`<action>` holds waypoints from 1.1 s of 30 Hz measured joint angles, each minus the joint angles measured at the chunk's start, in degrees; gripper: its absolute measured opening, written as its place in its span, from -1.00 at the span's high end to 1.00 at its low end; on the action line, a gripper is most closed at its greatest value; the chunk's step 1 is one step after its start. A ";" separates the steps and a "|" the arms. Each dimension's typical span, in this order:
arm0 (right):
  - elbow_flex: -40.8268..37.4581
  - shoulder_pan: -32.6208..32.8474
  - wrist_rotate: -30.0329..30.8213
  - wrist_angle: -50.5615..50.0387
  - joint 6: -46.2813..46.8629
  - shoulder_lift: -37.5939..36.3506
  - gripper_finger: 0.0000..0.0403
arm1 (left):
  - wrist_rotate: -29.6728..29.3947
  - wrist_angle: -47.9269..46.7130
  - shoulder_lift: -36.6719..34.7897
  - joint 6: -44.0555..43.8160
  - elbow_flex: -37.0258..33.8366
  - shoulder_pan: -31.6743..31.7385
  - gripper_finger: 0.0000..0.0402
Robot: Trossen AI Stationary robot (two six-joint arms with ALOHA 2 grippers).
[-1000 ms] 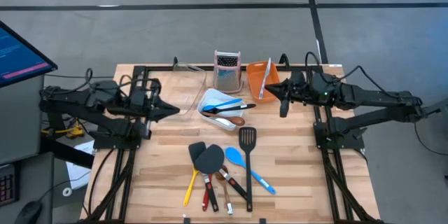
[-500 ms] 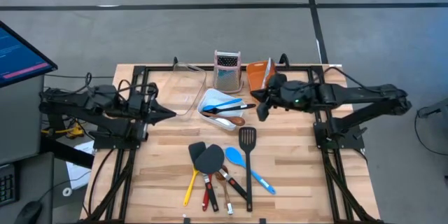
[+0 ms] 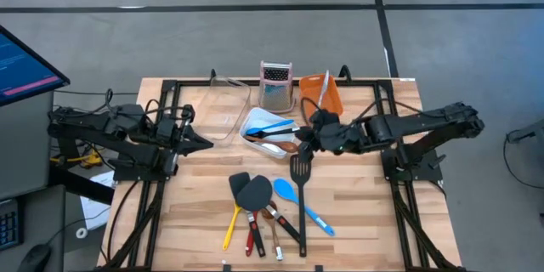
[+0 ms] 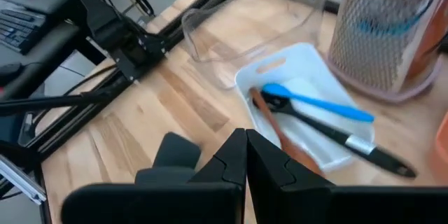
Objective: Pick & Place Kitchen Items
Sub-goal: Put the black slotted spatula into the transparent bin
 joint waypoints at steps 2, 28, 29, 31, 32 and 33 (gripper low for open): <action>0.00 1.12 0.70 -0.02 2.68 1.19 1.00 | 0.04 -0.03 0.00 -0.01 0.00 0.00 0.99; 0.05 18.53 -8.39 -5.06 44.68 15.75 1.00 | -1.42 -1.13 2.04 -1.46 0.02 0.20 0.99; 0.20 19.14 -8.49 -5.44 45.56 16.41 1.00 | -1.52 -0.99 2.52 -1.55 0.03 0.21 0.99; 1.62 20.32 -8.61 -7.83 45.88 18.05 1.00 | -1.97 -1.15 3.47 -2.48 0.04 0.22 0.99; 3.07 20.75 -8.62 -9.46 45.97 18.90 1.00 | -1.99 -0.99 4.01 -2.97 0.04 0.22 0.99; 4.90 21.07 -8.62 -11.89 45.99 19.65 1.00 | -1.99 -1.08 4.51 -3.24 0.04 0.22 0.99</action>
